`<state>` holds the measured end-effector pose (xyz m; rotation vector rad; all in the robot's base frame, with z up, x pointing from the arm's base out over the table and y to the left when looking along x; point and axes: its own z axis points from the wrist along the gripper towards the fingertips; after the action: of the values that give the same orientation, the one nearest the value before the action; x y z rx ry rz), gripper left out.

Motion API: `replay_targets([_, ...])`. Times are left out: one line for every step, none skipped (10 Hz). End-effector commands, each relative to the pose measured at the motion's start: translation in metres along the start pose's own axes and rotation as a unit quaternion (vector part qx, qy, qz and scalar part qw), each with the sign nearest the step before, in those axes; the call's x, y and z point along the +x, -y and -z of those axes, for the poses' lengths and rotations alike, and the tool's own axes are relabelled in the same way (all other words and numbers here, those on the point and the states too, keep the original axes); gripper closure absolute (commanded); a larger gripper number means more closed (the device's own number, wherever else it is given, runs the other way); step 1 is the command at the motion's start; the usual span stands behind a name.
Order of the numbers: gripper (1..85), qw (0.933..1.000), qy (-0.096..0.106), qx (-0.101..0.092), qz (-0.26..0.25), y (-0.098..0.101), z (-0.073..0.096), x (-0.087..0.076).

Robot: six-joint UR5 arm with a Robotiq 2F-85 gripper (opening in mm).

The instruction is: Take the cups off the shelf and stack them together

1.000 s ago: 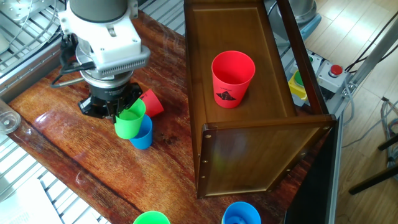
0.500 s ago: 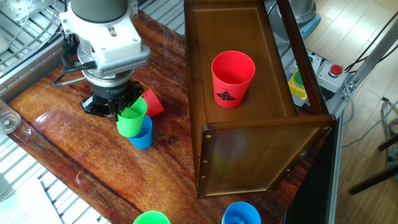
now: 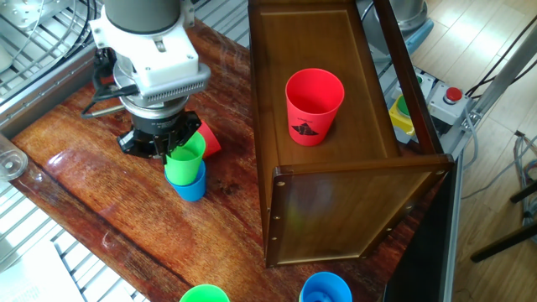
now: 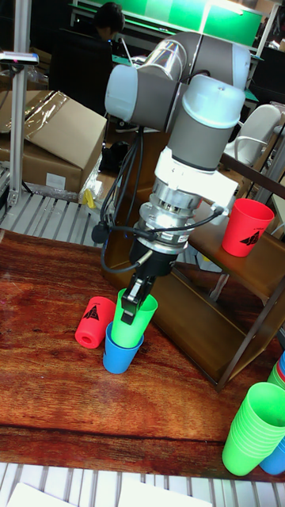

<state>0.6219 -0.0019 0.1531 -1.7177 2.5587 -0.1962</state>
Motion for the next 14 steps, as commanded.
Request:
replay_targets([84.3,0.9998,0.014,-0.005,-0.013,-0.006,-0.004,-0.003])
replay_targets([84.3,0.9998,0.013,-0.004,-0.012,-0.006,-0.005,-0.001])
replay_targets([83.7,0.9999,0.009,-0.001,-0.010,-0.004,-0.005,0.002])
replay_targets([78.7,1.0000,0.006,0.000,-0.007,-0.004,-0.005,0.004])
replay_targets([74.7,1.0000,0.006,0.000,-0.005,-0.003,-0.004,0.004])
replay_targets([70.0,1.0000,0.004,-0.001,-0.002,-0.002,-0.003,0.006])
replay_targets([67.3,1.0000,0.004,-0.004,-0.001,-0.004,-0.001,0.007])
replay_targets([62.3,1.0000,0.003,-0.008,0.001,-0.005,0.001,0.007])
replay_targets([60.7,0.9999,0.005,-0.011,0.001,-0.006,0.002,0.007])
replay_targets([60.7,0.9999,0.003,-0.015,0.001,-0.007,0.004,0.009])
replay_targets([60.7,0.9994,0.002,-0.033,-0.004,-0.014,0.017,0.010])
replay_targets([60.7,0.9984,0.002,-0.056,-0.008,-0.023,0.043,0.009])
replay_targets([60.7,0.9967,-0.003,-0.078,-0.022,-0.034,0.078,0.010])
replay_targets([60.7,0.9933,-0.009,-0.101,-0.055,-0.053,0.113,0.011])
